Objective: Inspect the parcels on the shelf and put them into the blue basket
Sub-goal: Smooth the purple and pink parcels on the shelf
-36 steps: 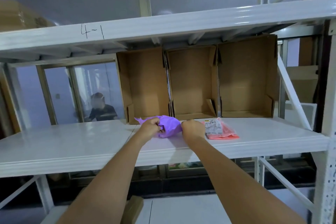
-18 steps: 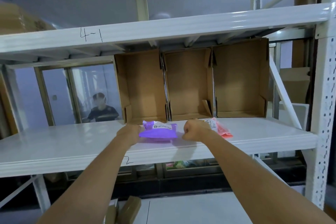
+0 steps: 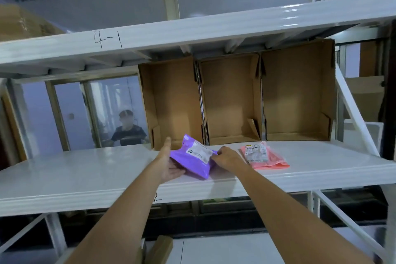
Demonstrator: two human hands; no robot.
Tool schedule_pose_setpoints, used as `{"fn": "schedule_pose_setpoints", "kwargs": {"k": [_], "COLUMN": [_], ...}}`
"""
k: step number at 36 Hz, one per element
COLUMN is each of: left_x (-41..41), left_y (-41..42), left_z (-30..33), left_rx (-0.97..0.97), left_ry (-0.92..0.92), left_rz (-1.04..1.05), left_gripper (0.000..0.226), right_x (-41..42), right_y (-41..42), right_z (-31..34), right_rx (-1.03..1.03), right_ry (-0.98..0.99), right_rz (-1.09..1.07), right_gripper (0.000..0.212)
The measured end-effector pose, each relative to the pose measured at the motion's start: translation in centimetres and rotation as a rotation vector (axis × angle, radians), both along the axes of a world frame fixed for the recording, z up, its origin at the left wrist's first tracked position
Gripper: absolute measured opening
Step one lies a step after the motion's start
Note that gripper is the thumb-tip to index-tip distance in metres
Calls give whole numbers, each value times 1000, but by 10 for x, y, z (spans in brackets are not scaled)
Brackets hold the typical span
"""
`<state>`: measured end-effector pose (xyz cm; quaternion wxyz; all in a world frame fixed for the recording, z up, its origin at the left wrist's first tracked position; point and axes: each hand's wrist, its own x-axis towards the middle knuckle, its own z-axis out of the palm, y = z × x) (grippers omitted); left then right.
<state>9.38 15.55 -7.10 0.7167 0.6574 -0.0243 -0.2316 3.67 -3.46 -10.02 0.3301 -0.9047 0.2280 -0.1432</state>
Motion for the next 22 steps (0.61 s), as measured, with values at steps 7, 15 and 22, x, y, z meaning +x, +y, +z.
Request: {"fn": "schedule_pose_setpoints", "kwargs": {"k": [7,15,22], "left_x": [3,6,13], "left_y": [-12,3,15], "left_z": [-5,2,-2], "left_rx": [31,-6,-27], "left_ry": [-329,-462,-399], "left_rz": [-21,-247,-221], "left_gripper": [36,24,18], "right_x": [4,5,11], "right_y": [-3,-10,-5], "right_z": [4,31,42], "right_rx": [28,400,582], "right_ry": [-23,-397,-472], "right_rz": [-39,-24,23], "right_gripper": [30,16,31]}}
